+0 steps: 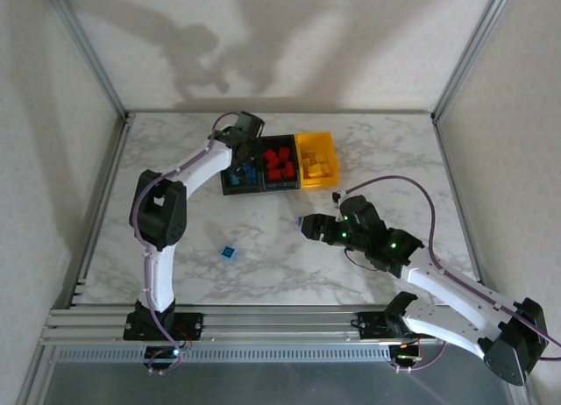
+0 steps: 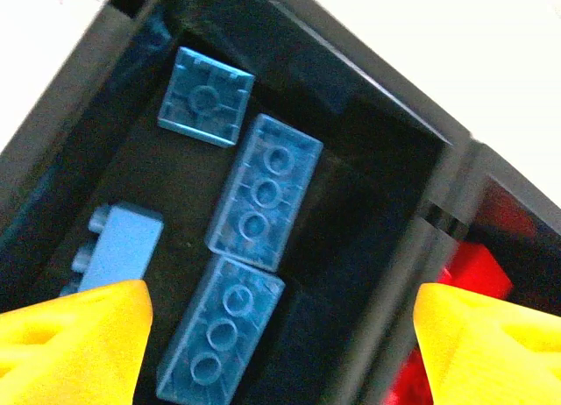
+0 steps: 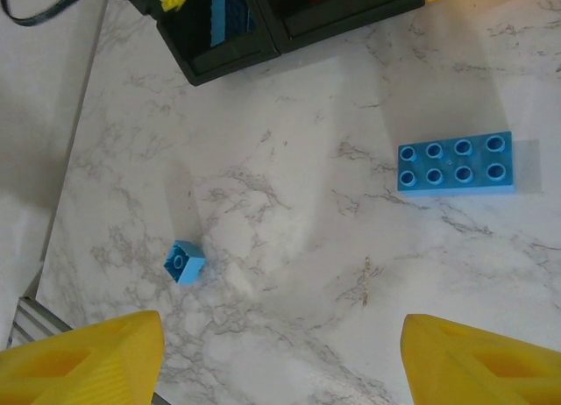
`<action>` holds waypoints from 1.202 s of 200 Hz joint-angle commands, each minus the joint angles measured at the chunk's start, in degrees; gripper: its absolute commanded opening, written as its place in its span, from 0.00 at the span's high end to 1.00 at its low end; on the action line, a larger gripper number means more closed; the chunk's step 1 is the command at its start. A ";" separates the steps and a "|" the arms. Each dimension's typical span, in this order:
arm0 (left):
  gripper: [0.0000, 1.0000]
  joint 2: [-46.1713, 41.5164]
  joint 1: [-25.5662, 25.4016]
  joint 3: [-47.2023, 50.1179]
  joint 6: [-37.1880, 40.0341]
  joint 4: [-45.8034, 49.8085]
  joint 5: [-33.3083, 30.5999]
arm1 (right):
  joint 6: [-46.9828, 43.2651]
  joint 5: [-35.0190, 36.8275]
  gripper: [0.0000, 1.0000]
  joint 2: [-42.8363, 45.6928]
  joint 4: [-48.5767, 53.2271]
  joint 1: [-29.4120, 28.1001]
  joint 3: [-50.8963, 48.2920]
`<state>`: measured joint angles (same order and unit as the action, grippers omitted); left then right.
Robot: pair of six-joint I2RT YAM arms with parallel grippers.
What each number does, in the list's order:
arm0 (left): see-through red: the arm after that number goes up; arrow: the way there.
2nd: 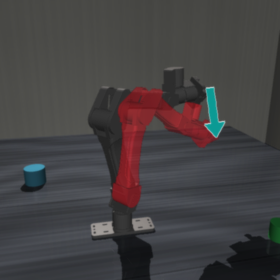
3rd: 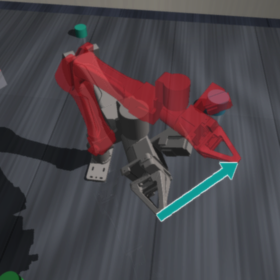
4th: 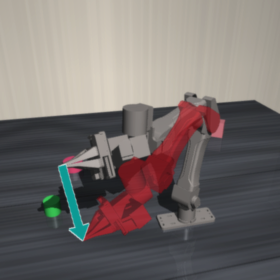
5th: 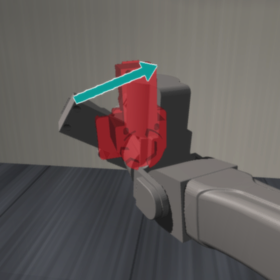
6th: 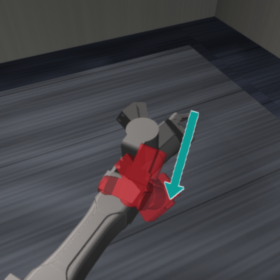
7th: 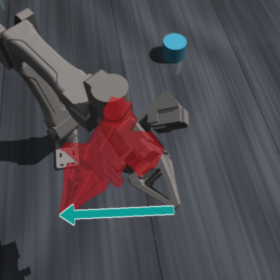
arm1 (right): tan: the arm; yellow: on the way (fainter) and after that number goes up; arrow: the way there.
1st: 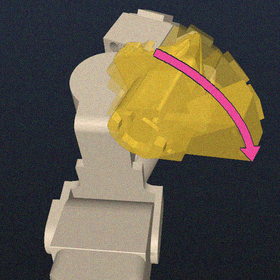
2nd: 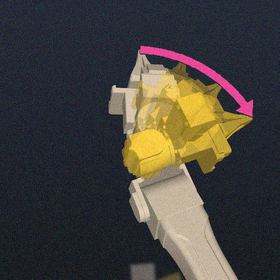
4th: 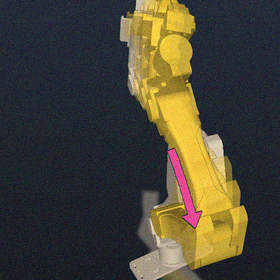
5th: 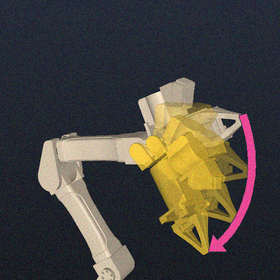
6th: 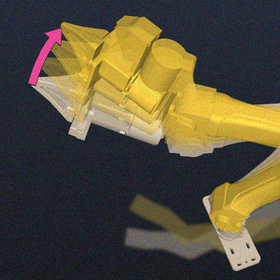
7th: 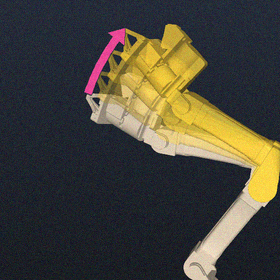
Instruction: Sort the legos into containers by color
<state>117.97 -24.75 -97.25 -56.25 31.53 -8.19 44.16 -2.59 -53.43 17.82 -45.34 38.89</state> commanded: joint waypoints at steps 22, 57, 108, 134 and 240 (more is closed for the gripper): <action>0.22 -11.56 -3.07 5.28 13.19 2.53 5.44 | -3.66 0.09 0.28 -2.46 2.14 0.46 3.15; 0.21 -22.22 -3.99 17.45 21.92 6.72 4.84 | -8.86 -5.66 0.28 -3.11 1.34 0.56 4.72; 0.23 -34.63 -3.99 32.68 32.53 12.00 10.37 | -12.87 -11.63 0.29 -3.92 1.47 0.52 4.88; 0.23 -37.47 -4.40 38.58 33.56 12.92 12.74 | -12.65 -11.37 0.29 -4.55 1.38 0.59 4.72; 0.21 -33.60 -11.43 49.83 29.98 7.66 15.36 | -10.76 -10.77 0.29 -5.59 -0.70 0.54 2.85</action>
<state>83.70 -34.96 -48.47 -25.67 40.42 5.26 32.84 -13.19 -58.98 18.48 -45.23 42.26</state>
